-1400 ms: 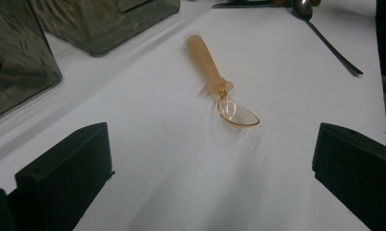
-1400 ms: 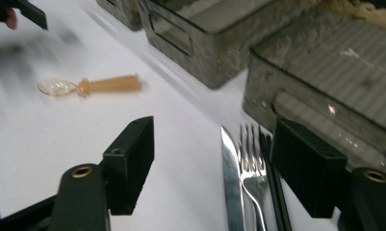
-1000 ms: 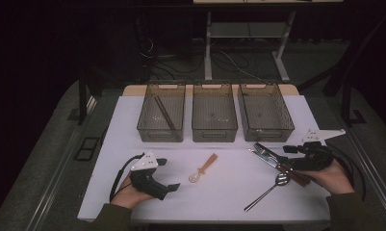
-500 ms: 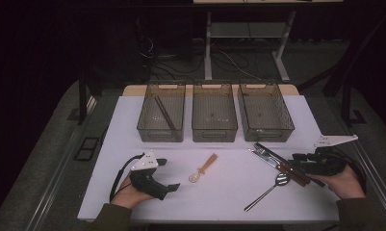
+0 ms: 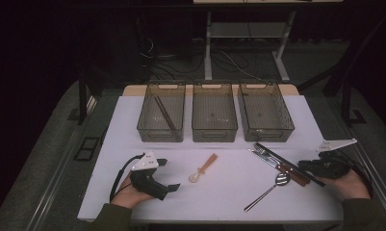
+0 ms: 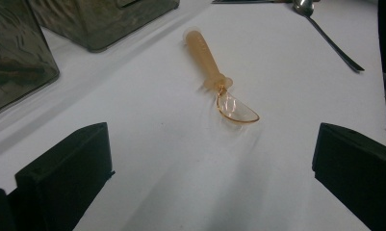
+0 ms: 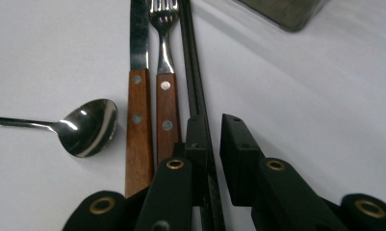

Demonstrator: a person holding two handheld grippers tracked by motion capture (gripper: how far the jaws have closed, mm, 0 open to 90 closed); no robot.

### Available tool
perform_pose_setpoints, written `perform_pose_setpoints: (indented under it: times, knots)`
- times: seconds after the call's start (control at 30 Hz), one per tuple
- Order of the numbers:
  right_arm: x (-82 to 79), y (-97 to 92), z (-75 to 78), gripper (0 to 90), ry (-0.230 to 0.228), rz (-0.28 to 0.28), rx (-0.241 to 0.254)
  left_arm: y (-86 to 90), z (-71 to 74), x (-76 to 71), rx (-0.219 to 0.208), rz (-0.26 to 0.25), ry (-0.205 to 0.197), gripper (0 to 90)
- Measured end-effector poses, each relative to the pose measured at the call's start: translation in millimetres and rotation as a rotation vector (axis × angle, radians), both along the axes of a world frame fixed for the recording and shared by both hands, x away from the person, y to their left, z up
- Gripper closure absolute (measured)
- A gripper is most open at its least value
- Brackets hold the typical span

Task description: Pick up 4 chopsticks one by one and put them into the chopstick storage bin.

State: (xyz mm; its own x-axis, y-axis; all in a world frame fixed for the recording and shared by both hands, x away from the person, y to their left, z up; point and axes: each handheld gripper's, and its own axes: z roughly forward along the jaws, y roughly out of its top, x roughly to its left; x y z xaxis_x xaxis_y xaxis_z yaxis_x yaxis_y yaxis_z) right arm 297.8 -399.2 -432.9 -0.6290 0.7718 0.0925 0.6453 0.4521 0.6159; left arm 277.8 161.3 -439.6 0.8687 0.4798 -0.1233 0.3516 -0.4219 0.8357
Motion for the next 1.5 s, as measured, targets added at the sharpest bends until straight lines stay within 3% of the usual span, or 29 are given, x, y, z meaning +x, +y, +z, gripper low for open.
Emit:
perform_pose_setpoints:
  times: [0.87, 1.5]
  knots:
    - [4.3, -0.7, -6.4, 82.9, 0.020, 0.004, -0.027, -0.9, -0.6, 0.2, 0.002, -0.002, -0.001, 0.0]
    - [5.8, -4.1, -10.0, 85.0, 0.000, 0.058, -0.033, -1.9, -1.3, 0.0, 0.007, -0.005, 0.003, 0.0]
